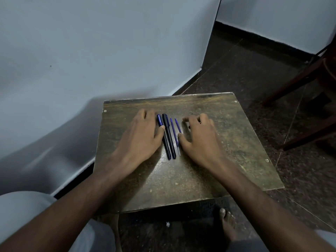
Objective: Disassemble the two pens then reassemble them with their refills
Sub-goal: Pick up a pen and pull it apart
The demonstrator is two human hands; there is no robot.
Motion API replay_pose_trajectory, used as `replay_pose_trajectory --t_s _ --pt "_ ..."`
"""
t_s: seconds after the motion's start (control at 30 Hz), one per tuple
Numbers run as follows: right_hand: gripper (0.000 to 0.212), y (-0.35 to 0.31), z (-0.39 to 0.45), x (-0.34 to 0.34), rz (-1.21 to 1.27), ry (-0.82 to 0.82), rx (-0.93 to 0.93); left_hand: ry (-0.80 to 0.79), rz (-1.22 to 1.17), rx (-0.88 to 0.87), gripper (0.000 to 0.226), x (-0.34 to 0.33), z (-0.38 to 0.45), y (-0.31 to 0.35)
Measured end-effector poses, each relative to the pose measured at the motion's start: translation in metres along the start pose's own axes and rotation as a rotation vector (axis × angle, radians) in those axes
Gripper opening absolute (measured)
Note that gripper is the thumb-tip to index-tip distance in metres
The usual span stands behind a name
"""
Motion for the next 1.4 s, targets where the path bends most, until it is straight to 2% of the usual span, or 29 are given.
replay_pose_trajectory --t_s 0.2,0.53,0.63,0.83,0.97,1.03,1.1,1.23,1.4 --pt "0.061 -0.002 0.0 -0.002 -0.035 0.0 0.021 -0.012 0.008 -0.018 0.059 0.0 0.009 -0.007" --pt "0.058 0.0 0.006 -0.002 0.027 -0.011 0.014 0.076 -0.023 0.067 0.035 0.0 0.013 -0.021" --pt "0.053 -0.002 0.007 0.0 0.057 0.034 0.007 0.098 -0.029 0.09 0.02 0.003 0.012 -0.022" --pt "0.028 -0.016 0.003 0.004 0.205 0.151 0.143 -0.036 -0.167 0.215 0.017 0.009 0.012 -0.033" --pt "0.012 -0.033 -0.007 0.0 0.198 0.117 0.225 -0.107 -0.179 0.221 0.009 0.011 0.011 -0.037" --pt "0.011 -0.037 -0.011 -0.006 0.222 0.086 0.238 -0.131 -0.208 0.226 0.007 0.012 0.01 -0.038" --pt "0.015 -0.039 -0.012 -0.008 0.257 0.079 0.238 -0.154 -0.332 0.262 0.006 0.013 0.009 -0.041" --pt "0.025 -0.043 -0.016 -0.007 0.362 0.085 0.187 -0.201 -0.916 0.308 0.014 0.011 0.011 -0.036" --pt "0.023 -0.033 -0.015 -0.013 0.644 -0.006 -0.013 -0.138 -1.169 0.289 0.021 0.013 0.013 -0.017"
Point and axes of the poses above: each hand's wrist, its own z-axis towards the middle knuckle, its own x-axis out of the back of the hand, y = z × x, the point moved 7 cm from there along z, towards the middle knuckle, and after that the axes turned 12 degrees about z, right-handed, at the moved point
